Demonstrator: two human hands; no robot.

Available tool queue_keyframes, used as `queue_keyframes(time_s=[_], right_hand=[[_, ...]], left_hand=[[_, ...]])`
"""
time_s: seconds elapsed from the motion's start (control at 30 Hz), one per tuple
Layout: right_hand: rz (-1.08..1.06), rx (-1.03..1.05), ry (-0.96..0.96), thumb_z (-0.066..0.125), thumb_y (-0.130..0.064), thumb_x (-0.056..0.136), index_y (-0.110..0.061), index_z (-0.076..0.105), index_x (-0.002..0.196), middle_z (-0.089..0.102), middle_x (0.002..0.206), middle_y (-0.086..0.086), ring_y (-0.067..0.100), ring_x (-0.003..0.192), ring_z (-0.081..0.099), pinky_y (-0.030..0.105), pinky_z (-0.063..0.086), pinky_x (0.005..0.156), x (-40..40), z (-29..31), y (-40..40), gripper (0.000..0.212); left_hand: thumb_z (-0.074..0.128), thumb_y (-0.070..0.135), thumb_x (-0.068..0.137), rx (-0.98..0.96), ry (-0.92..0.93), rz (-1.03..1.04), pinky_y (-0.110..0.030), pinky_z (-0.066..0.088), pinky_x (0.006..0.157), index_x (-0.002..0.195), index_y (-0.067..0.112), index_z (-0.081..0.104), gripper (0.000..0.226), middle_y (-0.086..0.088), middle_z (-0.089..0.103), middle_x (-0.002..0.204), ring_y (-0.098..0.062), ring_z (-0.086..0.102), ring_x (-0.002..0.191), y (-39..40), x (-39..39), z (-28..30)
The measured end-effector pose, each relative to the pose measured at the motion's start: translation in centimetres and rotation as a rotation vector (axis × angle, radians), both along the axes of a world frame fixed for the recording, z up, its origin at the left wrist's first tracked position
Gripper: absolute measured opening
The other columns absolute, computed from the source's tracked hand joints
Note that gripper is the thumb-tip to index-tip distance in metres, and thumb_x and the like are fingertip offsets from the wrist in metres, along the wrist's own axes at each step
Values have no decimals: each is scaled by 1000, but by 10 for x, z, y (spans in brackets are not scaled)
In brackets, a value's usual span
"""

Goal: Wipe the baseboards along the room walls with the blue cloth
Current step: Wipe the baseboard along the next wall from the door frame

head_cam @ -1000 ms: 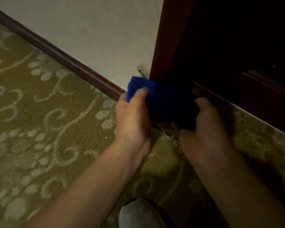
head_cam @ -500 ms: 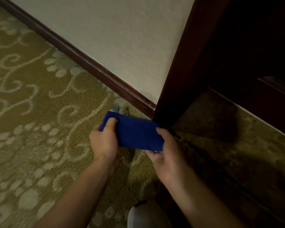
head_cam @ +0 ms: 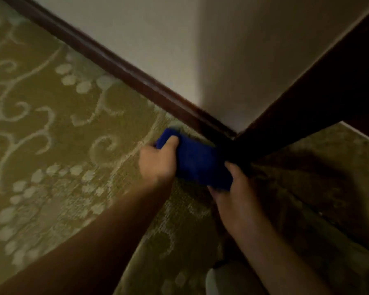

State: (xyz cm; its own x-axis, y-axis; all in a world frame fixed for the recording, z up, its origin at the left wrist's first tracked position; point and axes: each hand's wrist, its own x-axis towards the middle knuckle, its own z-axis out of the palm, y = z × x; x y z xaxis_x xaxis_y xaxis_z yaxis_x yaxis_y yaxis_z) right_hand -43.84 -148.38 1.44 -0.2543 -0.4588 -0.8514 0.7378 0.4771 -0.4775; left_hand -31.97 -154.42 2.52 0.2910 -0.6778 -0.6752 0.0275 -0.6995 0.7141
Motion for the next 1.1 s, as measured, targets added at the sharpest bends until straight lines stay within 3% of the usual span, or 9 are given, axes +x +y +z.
queue_keyframes(time_s=[0.13, 0.27, 0.4, 0.47, 0.53, 0.67, 0.8, 0.97, 1.1], right_hand=[[-59, -16, 56, 54, -17, 98, -13, 52, 137, 59, 126, 13, 30, 113, 59, 37, 54, 83, 2, -2, -25, 40], [-97, -68, 72, 52, -9, 100, -15, 53, 115, 59, 105, 14, 30, 97, 60, 39, 53, 88, 10, 23, -43, 16], [-136, -42, 101, 46, -4, 101, -11, 53, 94, 61, 95, 14, 27, 86, 61, 43, 50, 100, 44, 46, -34, 12], [-133, -11, 179, 43, -3, 100, -9, 53, 89, 61, 89, 12, 24, 79, 60, 38, 52, 88, 57, 61, -28, 16], [-158, 40, 228, 46, -3, 99, -10, 53, 98, 60, 90, 10, 23, 81, 61, 36, 52, 77, 70, 77, -21, 10], [-219, 119, 233, 52, -6, 98, -11, 46, 131, 62, 123, 13, 30, 112, 62, 36, 51, 85, 85, 92, -7, 34], [-291, 101, 419, 60, -9, 94, -10, 47, 123, 61, 99, 5, 21, 84, 63, 33, 55, 66, 80, 86, -28, 32], [-441, 157, 474, 67, -11, 89, -11, 45, 130, 54, 126, 6, 29, 116, 57, 38, 53, 84, 76, 52, -60, 46], [-557, 142, 526, 70, -10, 87, -15, 48, 130, 49, 117, 1, 24, 111, 53, 39, 49, 91, 67, 37, -64, 48]], left_hand=[[66, 33, 92, -75, 139, -81, -40, 60, 76, 94, 17, 61, 17, -7, 70, 97, -26, 70, 89, -18, 10, -28], [63, 30, 97, -20, 376, -253, -33, 57, 67, 124, 8, 57, 35, -11, 69, 114, -27, 71, 94, -42, 44, -17], [63, 22, 97, 67, 412, -427, -28, 56, 58, 134, 1, 50, 45, -11, 63, 117, -23, 65, 84, -47, 74, 11], [63, 17, 97, 107, 400, -514, -33, 53, 67, 139, 0, 46, 49, -12, 58, 120, -24, 62, 88, -41, 84, 29], [61, 11, 97, 132, 365, -582, -36, 50, 76, 143, -1, 43, 50, -16, 56, 132, -31, 61, 104, -33, 96, 49], [58, 8, 98, 145, 330, -584, -38, 48, 84, 145, -1, 41, 51, -21, 52, 136, -37, 57, 112, -34, 105, 69], [58, 9, 98, 199, 357, -520, -41, 47, 91, 147, 0, 38, 54, -23, 50, 141, -40, 53, 124, -45, 86, 58], [60, 12, 97, 278, 512, -361, -42, 51, 93, 152, 6, 35, 61, -18, 48, 148, -38, 53, 128, -54, 64, 3], [62, 14, 97, 297, 662, -285, -35, 56, 81, 147, 8, 43, 54, -16, 57, 140, -30, 63, 111, -58, 56, -17]])
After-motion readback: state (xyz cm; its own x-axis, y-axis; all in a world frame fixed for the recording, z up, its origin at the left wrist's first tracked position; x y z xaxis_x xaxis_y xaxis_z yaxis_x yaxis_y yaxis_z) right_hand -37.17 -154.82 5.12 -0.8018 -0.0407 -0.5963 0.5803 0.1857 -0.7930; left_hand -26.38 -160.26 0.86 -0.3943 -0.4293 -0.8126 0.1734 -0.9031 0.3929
